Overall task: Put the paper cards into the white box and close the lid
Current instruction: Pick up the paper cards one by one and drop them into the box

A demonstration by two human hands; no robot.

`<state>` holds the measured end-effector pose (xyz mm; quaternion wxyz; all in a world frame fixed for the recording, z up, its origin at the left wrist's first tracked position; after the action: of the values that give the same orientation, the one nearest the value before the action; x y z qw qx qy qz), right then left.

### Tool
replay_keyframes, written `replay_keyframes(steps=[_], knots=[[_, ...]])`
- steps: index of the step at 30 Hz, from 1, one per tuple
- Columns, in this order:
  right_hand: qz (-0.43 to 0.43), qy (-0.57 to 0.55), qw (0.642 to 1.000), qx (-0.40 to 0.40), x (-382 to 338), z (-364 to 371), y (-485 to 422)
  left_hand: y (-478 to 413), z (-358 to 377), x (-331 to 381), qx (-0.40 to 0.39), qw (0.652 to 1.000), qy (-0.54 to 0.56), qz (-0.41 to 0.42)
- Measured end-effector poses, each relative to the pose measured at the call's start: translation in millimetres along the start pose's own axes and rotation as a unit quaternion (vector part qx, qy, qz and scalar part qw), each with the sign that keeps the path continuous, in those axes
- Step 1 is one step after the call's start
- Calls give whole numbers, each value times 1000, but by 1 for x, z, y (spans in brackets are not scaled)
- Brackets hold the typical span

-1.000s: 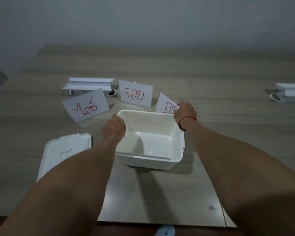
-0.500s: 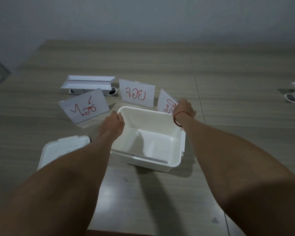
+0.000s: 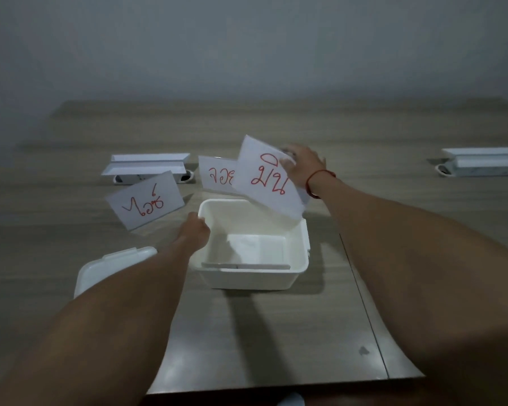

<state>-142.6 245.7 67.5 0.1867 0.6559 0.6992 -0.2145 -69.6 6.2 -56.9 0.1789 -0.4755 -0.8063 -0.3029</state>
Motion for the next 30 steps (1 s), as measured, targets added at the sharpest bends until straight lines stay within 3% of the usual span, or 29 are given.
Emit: replay_keyframes(steps=[4, 10, 17, 20, 22, 24, 27, 30], knots=[[-28, 28, 998, -43, -12, 11, 11, 7, 3, -8, 2, 999, 40, 23], [-13, -21, 990, -140, -15, 41, 26, 7, 4, -16, 11, 996, 87, 27], [15, 133, 921, -367, 8, 98, 78, 12, 5, -12, 30, 996, 79, 10], [32, 144, 905, -399, 6, 104, 86, 13, 6, -12, 37, 997, 71, 7], [70, 86, 905, -411, 3, 100, 84, 14, 8, -14, 37, 997, 66, 5], [66, 46, 920, -383, -5, 94, 74, 13, 8, -15, 44, 997, 62, 2], [23, 70, 970, -230, -13, 85, 42, 8, 9, -12, 58, 997, 53, -9], [48, 47, 988, -136, -15, 85, 6, -2, 9, -7, 61, 997, 37, -17]])
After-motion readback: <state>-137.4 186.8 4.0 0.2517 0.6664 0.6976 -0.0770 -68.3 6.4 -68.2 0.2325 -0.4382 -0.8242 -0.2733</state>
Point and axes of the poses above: each hand's wrist, its own y-axis away from the middle knuckle, its own z-axis out of the palm, x = y × z, the point moved 3 cm from there along -y, towards the middle knuckle, and after that the axes turned 1 degree about x, right-handed, at the moved point
